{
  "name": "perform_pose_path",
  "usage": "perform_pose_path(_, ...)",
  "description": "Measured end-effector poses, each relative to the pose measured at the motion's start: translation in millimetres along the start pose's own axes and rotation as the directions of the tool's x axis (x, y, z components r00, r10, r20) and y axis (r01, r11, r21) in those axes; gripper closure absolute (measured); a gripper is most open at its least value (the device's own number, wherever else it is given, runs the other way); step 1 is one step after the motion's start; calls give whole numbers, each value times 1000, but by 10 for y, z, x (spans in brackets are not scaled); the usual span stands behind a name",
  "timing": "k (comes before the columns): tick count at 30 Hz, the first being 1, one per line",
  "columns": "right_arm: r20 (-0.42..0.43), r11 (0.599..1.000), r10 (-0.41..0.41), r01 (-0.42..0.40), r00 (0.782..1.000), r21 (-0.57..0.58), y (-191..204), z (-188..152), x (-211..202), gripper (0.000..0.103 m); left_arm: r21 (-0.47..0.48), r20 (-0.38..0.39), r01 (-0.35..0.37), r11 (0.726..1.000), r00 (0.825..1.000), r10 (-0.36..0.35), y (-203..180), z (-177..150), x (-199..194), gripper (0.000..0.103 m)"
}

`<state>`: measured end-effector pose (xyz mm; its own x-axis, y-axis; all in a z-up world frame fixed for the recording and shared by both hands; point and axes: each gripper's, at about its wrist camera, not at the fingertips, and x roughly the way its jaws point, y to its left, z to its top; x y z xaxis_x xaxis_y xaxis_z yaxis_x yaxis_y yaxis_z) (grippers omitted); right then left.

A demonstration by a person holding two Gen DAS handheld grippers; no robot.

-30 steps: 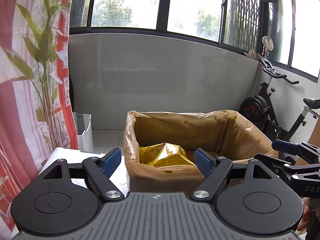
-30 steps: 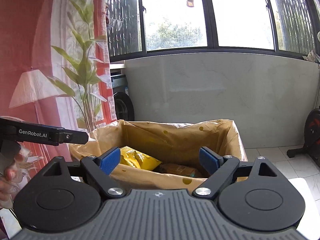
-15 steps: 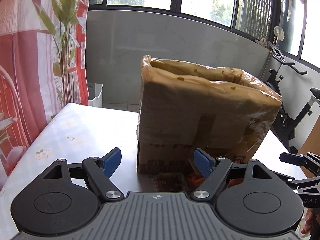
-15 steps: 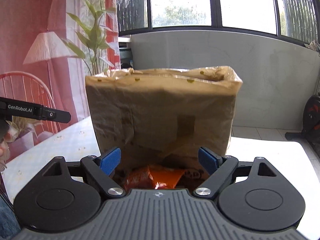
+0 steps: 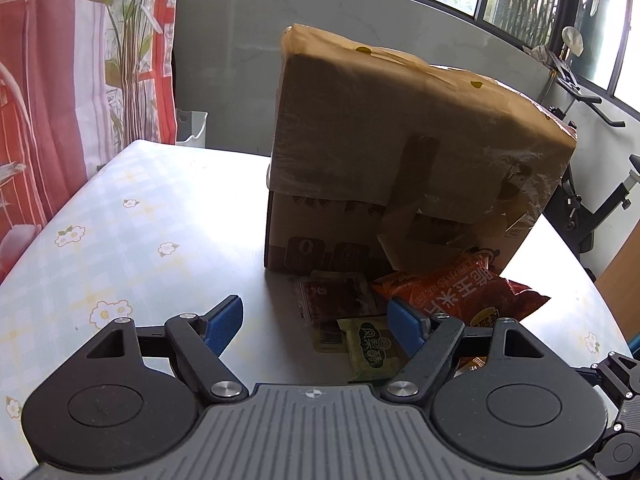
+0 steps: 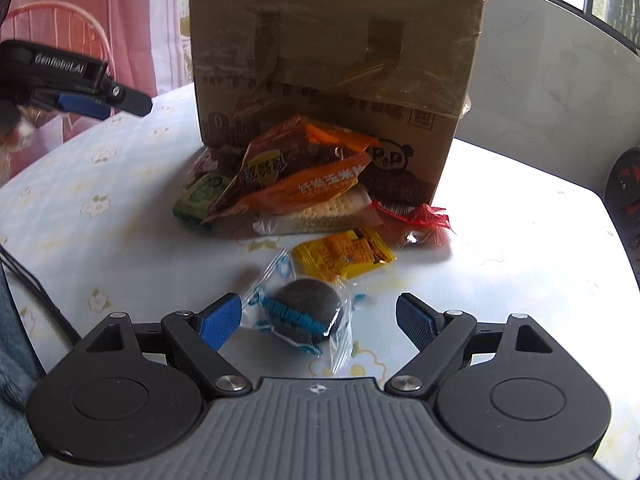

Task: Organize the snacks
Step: 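Grasp the dark round cake packet with the right tool while the left tool reaches the orange chip bag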

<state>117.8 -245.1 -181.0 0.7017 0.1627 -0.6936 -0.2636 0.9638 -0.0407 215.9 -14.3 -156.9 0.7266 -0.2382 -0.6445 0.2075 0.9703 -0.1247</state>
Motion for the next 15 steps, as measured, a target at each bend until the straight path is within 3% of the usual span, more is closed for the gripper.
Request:
perform_pose_path(3,-32,996,-25,22,999,-90,72,-53,22,17,5,-8,5,1000,1000,-5,-31,-18,10,22)
perform_pose_path(6,-47,994,-44,38,998,-106,63,-52,79,17,10,-9,4,1000,1000,-4,-53,-32,8,22)
perform_pose_path(15,-40,982,-12,4,999,-187,190,148,333,16,6,-4,-1,1000,1000,1,-51,-57,-43,22)
